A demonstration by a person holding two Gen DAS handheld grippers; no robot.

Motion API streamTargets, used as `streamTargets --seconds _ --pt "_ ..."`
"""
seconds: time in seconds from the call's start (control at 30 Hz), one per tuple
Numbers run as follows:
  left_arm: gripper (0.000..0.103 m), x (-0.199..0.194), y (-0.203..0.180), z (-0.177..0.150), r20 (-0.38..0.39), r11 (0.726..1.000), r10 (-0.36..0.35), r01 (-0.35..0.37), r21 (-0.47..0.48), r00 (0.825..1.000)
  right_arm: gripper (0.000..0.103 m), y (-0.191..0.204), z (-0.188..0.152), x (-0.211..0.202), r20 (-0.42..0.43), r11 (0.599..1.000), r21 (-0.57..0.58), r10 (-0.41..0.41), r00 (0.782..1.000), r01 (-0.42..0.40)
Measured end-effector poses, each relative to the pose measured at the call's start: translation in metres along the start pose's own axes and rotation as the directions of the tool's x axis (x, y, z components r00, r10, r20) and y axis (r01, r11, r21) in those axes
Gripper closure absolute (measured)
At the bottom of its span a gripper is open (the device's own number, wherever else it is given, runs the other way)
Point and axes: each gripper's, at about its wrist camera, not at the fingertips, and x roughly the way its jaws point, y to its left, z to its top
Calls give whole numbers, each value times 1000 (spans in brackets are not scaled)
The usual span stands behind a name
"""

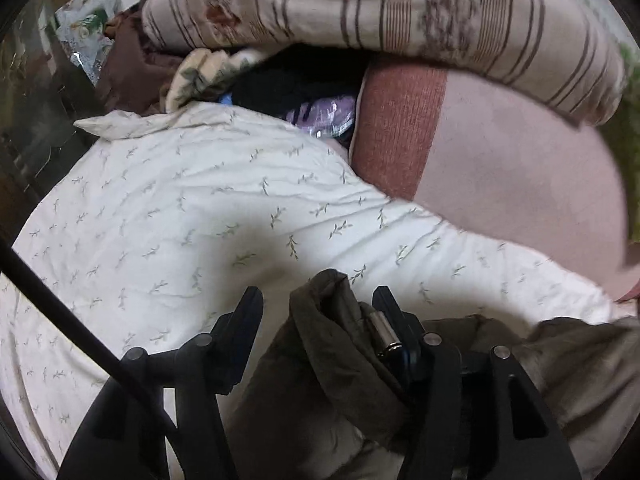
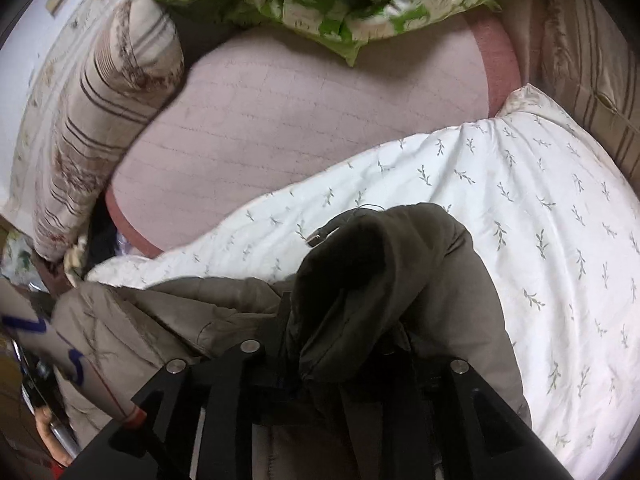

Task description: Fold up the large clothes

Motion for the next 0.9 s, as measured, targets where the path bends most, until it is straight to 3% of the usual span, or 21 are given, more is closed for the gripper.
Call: streamTargets --seconds 0.13,0.2,0.33,0.47,0.6,0.7,0.9 --pt "46 -51 7 -2 77 999 -19 16 39 997 14 12 -2 -45 137 999 -31 -25 990 30" --pt "44 -79 11 -4 103 999 -35 31 45 994 14 18 -4 -68 189 997 -48 -48 981 58" --pt "40 -127 2 -16 140 992 -88 74 99 986 14 37 -22 -101 190 988 -133 -49 981 76" --pt "36 -144 -32 -44 120 977 -137 114 180 983 14 60 -54 -110 173 961 -257 -55 983 99" --pt "36 -118 -79 -70 47 959 -148 132 249 988 14 84 -86 -89 167 906 -390 -106 980 164" --pt "36 -88 -110 -79 15 950 -125 115 290 992 14 88 -91 -62 195 870 -430 -171 966 241" --pt "35 -10 -141 -66 -25 952 -57 62 298 998 14 54 -66 4 142 887 -374 -233 962 270"
